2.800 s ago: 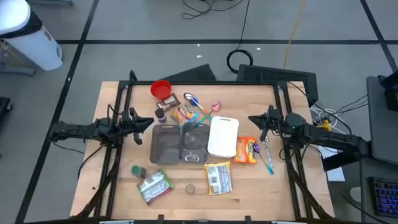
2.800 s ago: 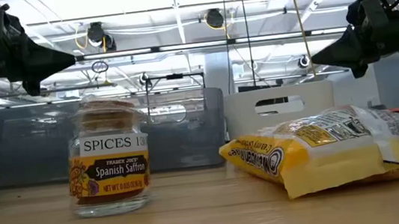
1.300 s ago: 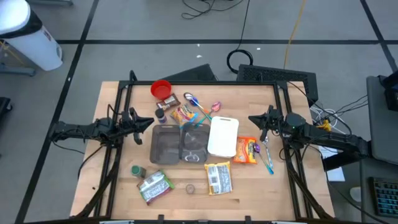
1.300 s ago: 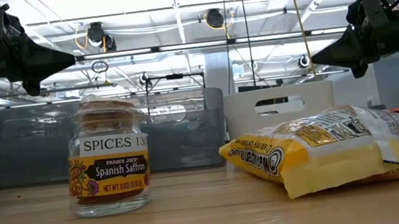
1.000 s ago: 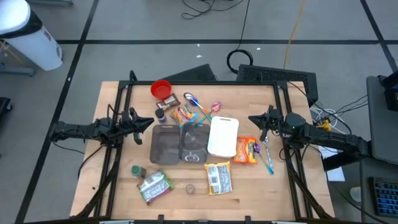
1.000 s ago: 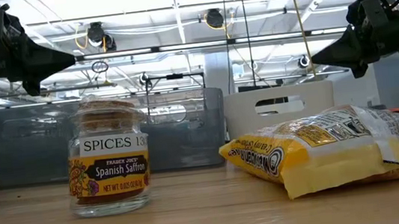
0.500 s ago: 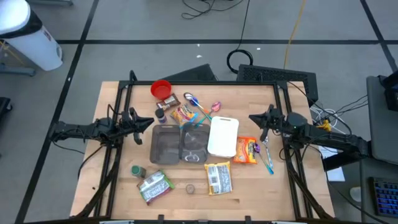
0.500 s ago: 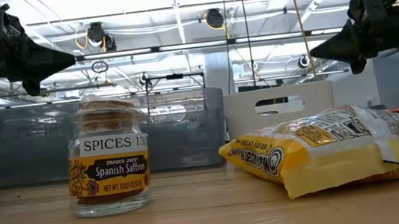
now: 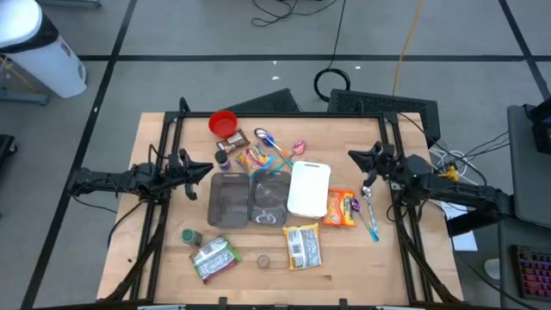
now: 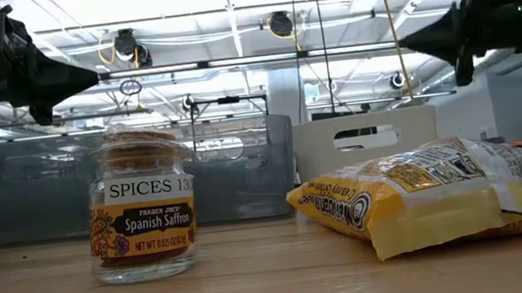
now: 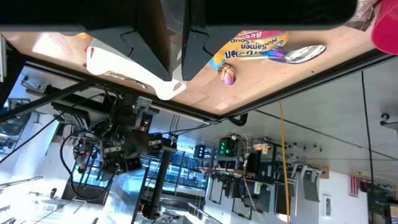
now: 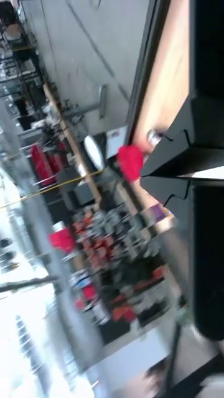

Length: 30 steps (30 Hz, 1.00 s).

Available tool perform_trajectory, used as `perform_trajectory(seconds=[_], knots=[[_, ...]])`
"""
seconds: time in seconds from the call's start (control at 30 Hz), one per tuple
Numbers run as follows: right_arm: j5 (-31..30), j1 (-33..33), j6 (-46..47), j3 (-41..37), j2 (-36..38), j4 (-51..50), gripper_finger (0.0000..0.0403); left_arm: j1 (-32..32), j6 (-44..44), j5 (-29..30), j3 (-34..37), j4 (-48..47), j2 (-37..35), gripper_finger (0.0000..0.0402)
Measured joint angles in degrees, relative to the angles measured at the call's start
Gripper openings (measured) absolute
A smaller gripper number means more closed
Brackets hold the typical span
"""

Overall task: Pick & Place Food Item
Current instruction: Put the white spoon into the right gray bin

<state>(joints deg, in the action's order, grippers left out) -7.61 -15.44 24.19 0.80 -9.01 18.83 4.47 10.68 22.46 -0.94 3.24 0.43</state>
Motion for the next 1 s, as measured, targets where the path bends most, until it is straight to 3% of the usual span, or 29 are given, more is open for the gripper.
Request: perform_trajectory(seconds=[0.23,0.43,0.73,0.9,1.0], knots=[[-0.05,1.92,5.80,2.88,-5.57,10.17,0.0000,0.02,0.00,-0.02,0.01,0.27,0.00,0.0042],[0.16,2.95,-0.37,13.45,-14.56,11.98,0.0000,0.01,-0.04,0.12,0.01,0.40,-0.01,0.0042],[0.16,2.91,-7.77,26.37,-32.46,12.76,0.0000,-0.04,1.86,9.84,0.20,12.96,0.08,0.0042],[0.14,2.91,-4.91,26.58,-39.21,24.64,0.0000,-0.04,7.38,15.04,0.09,22.75,1.77,0.0042],[0.14,2.91,-3.91,26.60,-41.88,29.15,0.0000,-0.04,6.99,15.59,-1.33,23.62,4.57,0.0042]])
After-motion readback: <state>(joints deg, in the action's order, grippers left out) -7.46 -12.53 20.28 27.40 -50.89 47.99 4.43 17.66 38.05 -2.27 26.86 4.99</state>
